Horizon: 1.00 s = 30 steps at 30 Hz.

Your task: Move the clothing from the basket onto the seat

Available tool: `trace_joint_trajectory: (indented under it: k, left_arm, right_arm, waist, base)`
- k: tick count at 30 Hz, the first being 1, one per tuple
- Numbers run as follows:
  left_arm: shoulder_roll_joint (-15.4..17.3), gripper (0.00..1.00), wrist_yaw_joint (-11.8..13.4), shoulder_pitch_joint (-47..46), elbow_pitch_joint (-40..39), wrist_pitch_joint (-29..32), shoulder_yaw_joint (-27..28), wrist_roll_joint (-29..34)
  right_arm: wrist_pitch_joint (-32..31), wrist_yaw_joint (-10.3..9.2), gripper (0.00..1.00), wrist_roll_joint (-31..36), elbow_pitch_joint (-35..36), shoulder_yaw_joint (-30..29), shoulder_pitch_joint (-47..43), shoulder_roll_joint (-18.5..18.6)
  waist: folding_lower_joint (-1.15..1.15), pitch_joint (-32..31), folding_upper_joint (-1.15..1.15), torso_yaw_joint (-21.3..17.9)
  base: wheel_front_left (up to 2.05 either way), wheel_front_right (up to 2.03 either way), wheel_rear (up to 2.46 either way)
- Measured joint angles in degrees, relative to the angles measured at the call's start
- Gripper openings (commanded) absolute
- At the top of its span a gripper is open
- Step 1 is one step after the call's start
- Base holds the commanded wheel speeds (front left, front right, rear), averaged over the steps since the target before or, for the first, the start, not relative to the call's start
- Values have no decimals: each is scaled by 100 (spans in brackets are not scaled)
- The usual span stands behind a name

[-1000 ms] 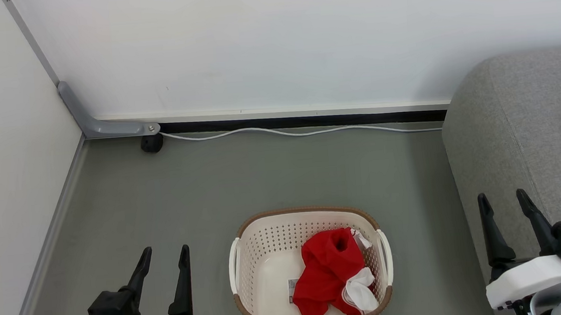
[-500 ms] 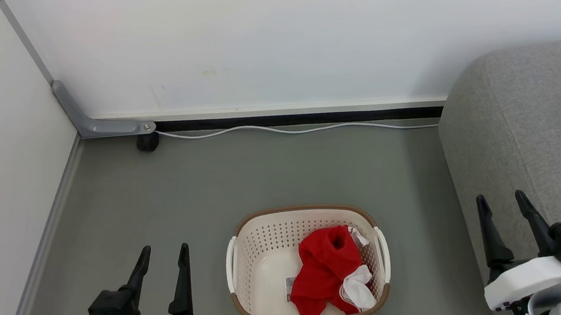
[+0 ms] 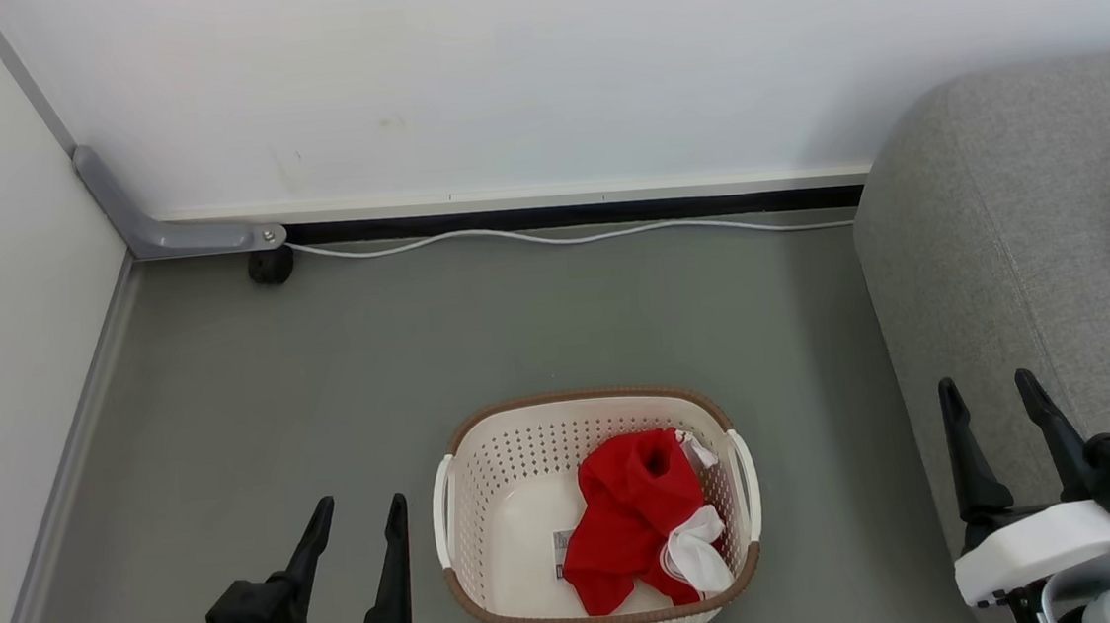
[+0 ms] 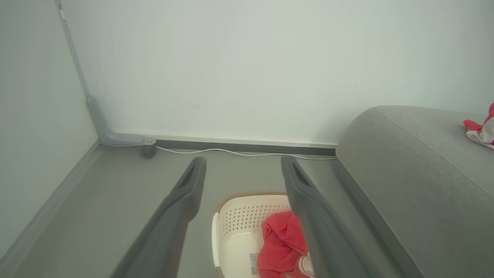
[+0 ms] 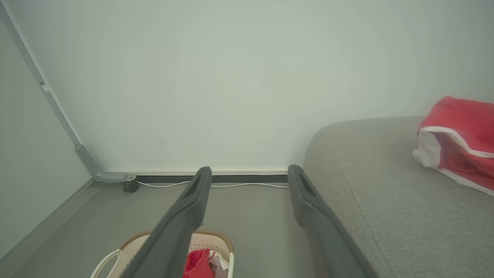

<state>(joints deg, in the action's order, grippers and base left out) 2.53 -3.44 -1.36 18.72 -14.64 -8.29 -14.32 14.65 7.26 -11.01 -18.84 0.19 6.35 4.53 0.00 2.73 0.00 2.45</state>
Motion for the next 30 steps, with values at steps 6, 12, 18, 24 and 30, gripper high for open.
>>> trace_joint_trajectory:
  k: [6, 12, 18, 24, 30]
  left_arm:
    - [0, 100, 51, -48, 70, 0, -243, -52]
    - [5, 100, 49, -245, 268, 0, -521, -57]
    - [9, 100, 48, -547, 537, 0, -951, -250]
    - [5, 100, 49, -1036, 810, 0, -1361, -421]
    - [2, 100, 49, -1696, 1226, 0, -1767, -623]
  right_arm:
    - [0, 0, 100, -33, 36, -9, 136, 25]
    - [0, 0, 100, -56, 138, -18, 185, 53]
    - [0, 0, 100, -65, 343, 34, 474, 76]
    - [0, 0, 100, -124, 509, 134, 804, 105]
    - [1, 0, 100, -224, 684, 305, 1246, 134]
  waist:
    - [0, 231, 0, -59]
    - [0, 380, 0, -89]
    - [0, 668, 0, -191]
    - [0, 1052, 0, -326]
    - [0, 1617, 0, -562]
  base:
    - [0, 0, 0]
    - [0, 0, 0]
    - [0, 0, 0]
    - [0, 0, 0]
    - [0, 0, 0]
